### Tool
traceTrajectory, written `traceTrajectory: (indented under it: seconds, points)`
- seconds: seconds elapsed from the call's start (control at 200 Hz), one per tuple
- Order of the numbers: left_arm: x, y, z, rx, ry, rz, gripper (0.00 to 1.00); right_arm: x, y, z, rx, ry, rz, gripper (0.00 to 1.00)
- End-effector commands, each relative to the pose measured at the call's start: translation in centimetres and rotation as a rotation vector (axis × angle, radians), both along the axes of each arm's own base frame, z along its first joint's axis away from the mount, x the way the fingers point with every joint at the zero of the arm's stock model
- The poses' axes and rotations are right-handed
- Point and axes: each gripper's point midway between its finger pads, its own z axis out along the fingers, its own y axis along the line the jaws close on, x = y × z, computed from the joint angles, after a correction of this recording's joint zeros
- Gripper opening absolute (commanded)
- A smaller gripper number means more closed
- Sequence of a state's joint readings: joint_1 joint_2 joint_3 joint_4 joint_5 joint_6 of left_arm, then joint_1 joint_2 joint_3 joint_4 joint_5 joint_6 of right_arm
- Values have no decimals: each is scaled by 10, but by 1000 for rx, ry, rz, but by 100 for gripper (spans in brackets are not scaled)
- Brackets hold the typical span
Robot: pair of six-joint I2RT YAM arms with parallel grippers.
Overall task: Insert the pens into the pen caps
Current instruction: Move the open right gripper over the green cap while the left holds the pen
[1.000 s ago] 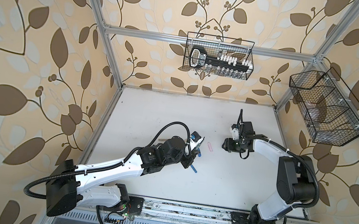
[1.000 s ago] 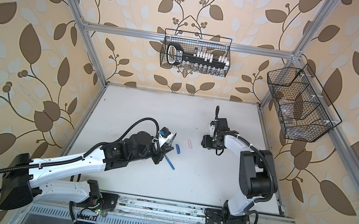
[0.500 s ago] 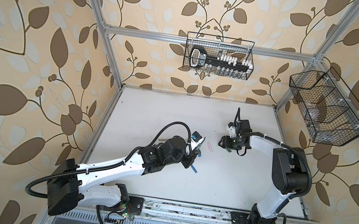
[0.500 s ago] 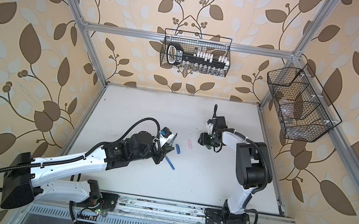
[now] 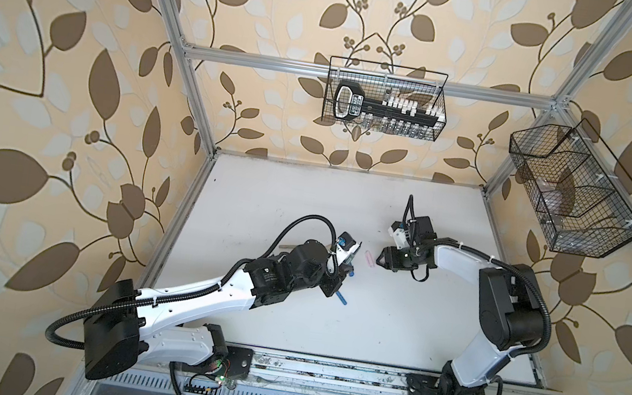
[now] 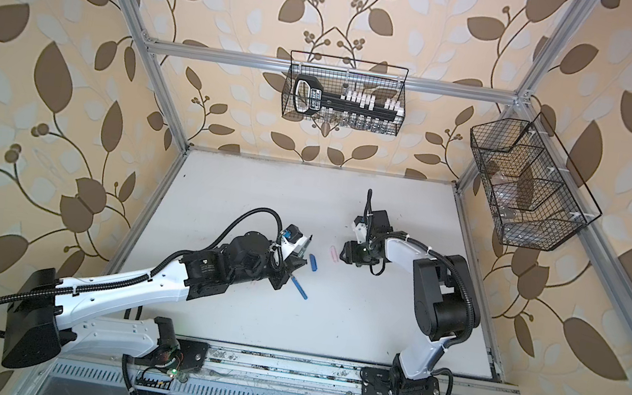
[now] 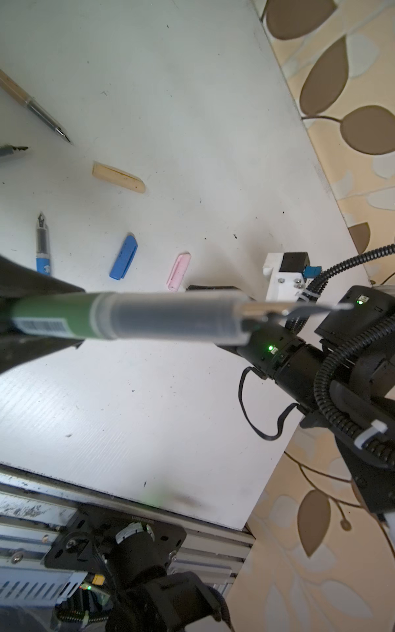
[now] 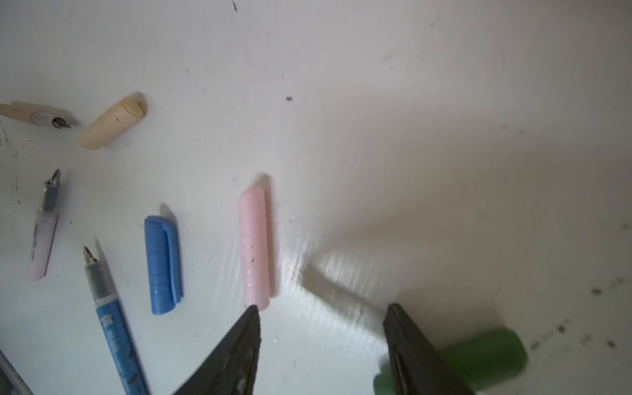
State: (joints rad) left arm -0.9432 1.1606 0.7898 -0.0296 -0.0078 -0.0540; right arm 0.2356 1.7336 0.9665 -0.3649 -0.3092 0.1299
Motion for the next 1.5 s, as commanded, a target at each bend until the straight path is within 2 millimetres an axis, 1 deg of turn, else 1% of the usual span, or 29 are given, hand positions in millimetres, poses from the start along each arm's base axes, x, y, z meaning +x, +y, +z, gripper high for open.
traceTrajectory:
  seconds: [0.0,0.065,0.225,0.3,0.36,0.435,0.48,0.665,0.785,0.915,1.065,1.29,1.38,1.45,1.495]
  points:
    - [1,-5,18,-46,-43,-11,0,-28,-19,-2,-50,59,-31,57]
    - [1,-6,17,-46,-43,-14,0,-31,-23,6,-53,47,-52,56]
    - [2,-7,18,-49,-50,-19,0,-29,-23,41,-42,-41,-79,56]
    - [2,-7,18,-47,-51,-21,0,-26,-32,51,-91,-59,-92,56]
    - [2,-8,18,-46,-51,-23,0,-21,-43,52,-160,-59,-104,56]
    - [2,-8,18,-48,-49,-22,0,-17,-54,47,-242,-32,-110,56]
    - [1,-8,18,-51,-46,-24,0,-15,-55,43,-257,-19,-101,56]
    - [1,-10,17,-53,-39,-28,0,-3,-52,30,-298,19,-59,56]
    - [1,-10,16,-45,-33,-28,0,0,-48,15,-330,67,-14,55]
    - [1,-9,16,-44,-31,-26,0,2,-49,0,-371,101,7,55]
    - [1,-8,16,-43,-30,-23,0,6,-48,-8,-374,111,17,53]
    - [1,-7,15,-41,-33,-19,0,8,-41,-20,-382,116,33,47]
    - [0,-7,15,-40,-32,-20,0,5,-41,-25,-394,135,37,41]
    - [0,-6,15,-41,-32,-21,0,2,-43,-28,-407,144,34,38]
    - [0,-6,15,-41,-32,-20,0,0,-44,-29,-410,146,31,33]
